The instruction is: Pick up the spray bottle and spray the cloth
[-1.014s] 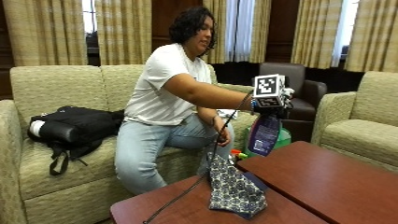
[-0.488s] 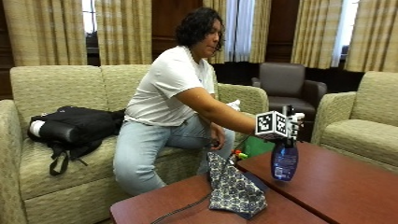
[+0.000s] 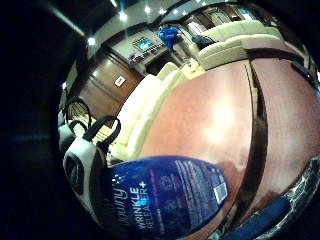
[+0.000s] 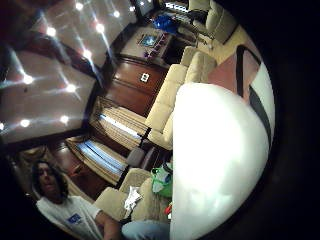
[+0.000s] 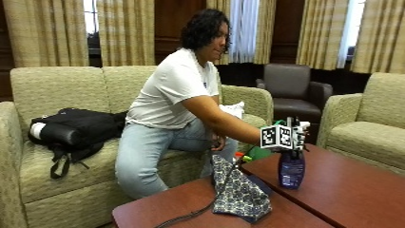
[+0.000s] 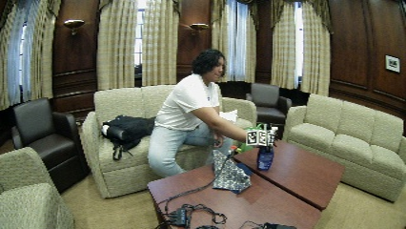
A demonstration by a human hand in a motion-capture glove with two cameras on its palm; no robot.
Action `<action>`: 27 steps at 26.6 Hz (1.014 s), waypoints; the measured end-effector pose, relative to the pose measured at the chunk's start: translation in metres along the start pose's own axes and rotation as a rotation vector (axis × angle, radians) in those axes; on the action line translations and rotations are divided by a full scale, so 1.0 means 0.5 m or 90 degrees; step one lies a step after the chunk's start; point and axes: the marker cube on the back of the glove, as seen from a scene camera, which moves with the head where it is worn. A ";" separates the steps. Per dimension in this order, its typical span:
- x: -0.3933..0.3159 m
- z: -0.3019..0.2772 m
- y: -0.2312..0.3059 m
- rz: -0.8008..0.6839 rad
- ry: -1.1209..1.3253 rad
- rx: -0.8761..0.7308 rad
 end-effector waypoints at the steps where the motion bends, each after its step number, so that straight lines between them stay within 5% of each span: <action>1: 0.000 0.002 0.001 -0.001 0.000 0.001; 27: 0.013 0.017 0.012 0.060 -0.053 -0.160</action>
